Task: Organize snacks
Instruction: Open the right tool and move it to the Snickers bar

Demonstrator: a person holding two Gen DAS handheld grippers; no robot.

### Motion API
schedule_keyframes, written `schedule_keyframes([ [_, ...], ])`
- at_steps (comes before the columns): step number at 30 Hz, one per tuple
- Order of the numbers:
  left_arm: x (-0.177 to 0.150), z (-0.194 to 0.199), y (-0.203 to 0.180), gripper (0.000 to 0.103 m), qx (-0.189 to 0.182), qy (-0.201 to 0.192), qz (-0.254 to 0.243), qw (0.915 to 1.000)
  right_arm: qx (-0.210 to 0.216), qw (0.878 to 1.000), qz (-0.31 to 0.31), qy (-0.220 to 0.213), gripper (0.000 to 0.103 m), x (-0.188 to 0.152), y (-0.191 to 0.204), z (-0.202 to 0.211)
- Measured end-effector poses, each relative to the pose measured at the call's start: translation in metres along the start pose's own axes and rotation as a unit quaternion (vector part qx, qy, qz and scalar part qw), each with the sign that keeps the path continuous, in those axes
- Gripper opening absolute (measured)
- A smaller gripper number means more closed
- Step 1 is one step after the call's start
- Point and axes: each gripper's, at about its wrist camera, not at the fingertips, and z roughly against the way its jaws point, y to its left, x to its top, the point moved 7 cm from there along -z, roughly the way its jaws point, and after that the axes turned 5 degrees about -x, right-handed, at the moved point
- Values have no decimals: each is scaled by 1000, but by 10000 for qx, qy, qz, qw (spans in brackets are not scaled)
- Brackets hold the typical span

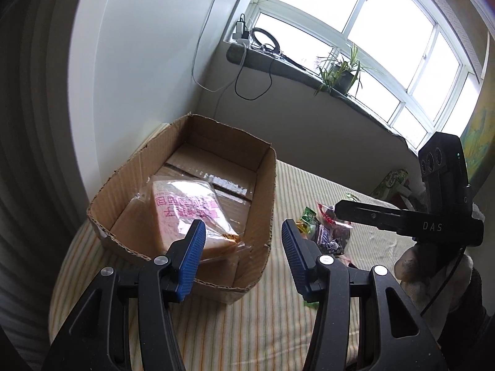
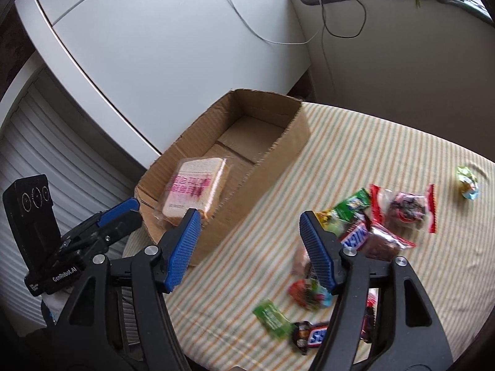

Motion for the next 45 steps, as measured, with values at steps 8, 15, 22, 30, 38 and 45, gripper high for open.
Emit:
schedule_keyframes([
  [8, -18, -14, -33, 50, -242, 256, -168, 9992, -617, 9981, -44, 79, 70, -38, -54, 21],
  [15, -46, -28, -56, 50, -465, 658, -281, 9964, -669, 9969, -146, 379, 70, -84, -60, 26],
  [22, -73, -34, -73, 50, -677, 992, -390, 9920, -190, 9973, -575, 415, 70, -98, -46, 29],
  [30, -88, -39, -75, 50, -783, 1202, -395, 9889, -308, 9980, 169, 522, 61, -77, -24, 2],
  [38, -82, -48, -76, 50, -760, 1186, -483, 9888, -122, 9935, 596, 958, 60, -59, -43, -15],
  [45, -70, -76, -91, 50, -679, 1301, -908, 9850, -7, 9790, 1686, 1148, 60, -76, -46, 2],
])
